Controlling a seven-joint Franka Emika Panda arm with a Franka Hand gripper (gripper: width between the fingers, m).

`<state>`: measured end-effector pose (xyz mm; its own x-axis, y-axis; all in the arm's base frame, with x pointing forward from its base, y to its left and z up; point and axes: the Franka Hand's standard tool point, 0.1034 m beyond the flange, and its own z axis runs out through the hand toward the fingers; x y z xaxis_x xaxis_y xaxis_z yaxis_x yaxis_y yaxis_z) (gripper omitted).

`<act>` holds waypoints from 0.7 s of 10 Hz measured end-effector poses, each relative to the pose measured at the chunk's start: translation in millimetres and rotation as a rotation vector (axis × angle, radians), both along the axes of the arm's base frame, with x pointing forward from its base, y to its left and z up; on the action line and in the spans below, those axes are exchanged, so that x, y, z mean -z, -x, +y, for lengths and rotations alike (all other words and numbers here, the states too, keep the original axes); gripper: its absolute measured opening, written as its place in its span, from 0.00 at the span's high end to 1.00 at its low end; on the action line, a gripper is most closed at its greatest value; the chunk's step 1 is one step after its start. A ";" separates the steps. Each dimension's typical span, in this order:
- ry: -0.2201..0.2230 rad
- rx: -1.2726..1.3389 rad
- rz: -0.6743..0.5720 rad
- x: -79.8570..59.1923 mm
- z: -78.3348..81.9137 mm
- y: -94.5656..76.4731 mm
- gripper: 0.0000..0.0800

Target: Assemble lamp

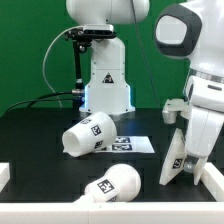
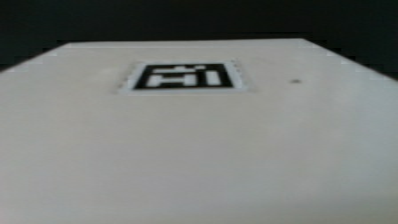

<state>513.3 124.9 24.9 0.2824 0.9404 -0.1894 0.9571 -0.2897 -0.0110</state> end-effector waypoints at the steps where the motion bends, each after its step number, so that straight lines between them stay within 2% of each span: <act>1: -0.002 -0.003 0.003 2.9 1.9 1.5 0.13; 3: -0.001 0.000 0.002 3.1 3.6 2.0 0.13; 5: -0.001 0.000 0.002 3.1 3.5 2.0 0.44; 6: -0.001 0.000 0.002 3.1 3.5 2.0 0.44; 7: 0.001 0.002 0.003 3.2 2.0 2.0 0.61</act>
Offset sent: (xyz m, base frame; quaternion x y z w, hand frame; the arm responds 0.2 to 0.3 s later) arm 0.0000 0.0000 0.0000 0.0000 0.0000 0.0000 1.0000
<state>511.3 126.9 21.7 0.2836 0.9397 -0.1912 0.9565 -0.2915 -0.0140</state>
